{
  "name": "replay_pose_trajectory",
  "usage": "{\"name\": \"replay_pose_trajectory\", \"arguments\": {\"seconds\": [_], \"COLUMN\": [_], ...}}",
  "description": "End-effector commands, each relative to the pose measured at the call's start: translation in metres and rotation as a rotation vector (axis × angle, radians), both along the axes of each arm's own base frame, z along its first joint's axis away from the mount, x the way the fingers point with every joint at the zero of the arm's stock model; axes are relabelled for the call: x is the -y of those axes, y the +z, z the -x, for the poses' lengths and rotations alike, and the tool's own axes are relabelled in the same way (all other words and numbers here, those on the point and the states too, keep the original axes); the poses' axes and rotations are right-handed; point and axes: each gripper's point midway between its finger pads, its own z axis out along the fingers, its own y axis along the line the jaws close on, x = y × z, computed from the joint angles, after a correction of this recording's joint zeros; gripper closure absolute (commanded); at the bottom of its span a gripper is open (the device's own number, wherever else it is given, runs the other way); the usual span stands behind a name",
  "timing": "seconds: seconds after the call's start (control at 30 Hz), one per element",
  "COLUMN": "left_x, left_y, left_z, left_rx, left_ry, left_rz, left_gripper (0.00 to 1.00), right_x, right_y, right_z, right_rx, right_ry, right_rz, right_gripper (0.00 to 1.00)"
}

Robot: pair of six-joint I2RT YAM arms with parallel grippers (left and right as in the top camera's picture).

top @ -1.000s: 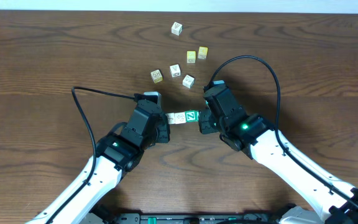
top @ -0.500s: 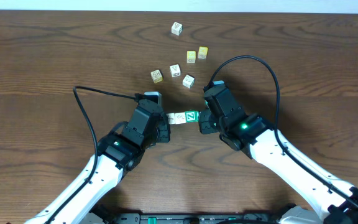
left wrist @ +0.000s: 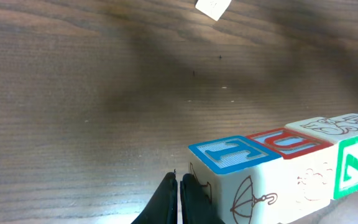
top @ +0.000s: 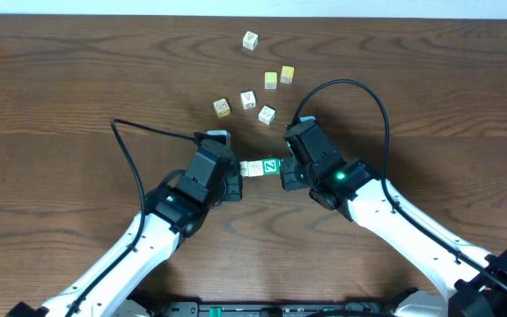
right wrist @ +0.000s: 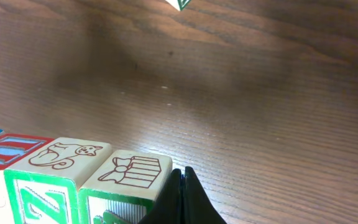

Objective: Lift 4 blocks

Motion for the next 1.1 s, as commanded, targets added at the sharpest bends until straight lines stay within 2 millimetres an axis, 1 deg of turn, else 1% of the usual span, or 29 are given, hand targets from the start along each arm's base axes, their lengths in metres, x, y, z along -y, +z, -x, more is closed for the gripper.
{"name": "replay_pose_trajectory", "arguments": {"seconds": [0.0, 0.17, 0.57, 0.8, 1.07], "left_x": [0.072, 0.075, 0.0766, 0.0766, 0.0767], "left_y": [0.0408, 0.0336, 0.0356, 0.0356, 0.0358], "left_z": [0.0155, 0.017, 0.015, 0.015, 0.0149], "left_rx": [0.022, 0.003, 0.015, 0.015, 0.016], "left_ry": [-0.226, -0.232, -0.233, -0.233, -0.233], "left_rz": [0.22, 0.211, 0.218, 0.217, 0.218], "left_gripper": [0.93, 0.93, 0.93, 0.93, 0.93], "right_x": [-0.0748, -0.0743, -0.0722, -0.0723, -0.0776], "right_y": [0.014, 0.0126, 0.0117, 0.0044, 0.0081], "right_z": [0.0452, 0.0448, 0.0425, 0.0426, 0.0417], "right_rx": [-0.114, -0.115, -0.106, -0.122, -0.114], "right_ry": [0.268, 0.266, 0.256, 0.254, 0.267], "right_rz": [-0.209, -0.204, -0.192, -0.181, -0.207], "right_gripper": [0.99, 0.99, 0.99, 0.99, 0.99]}}
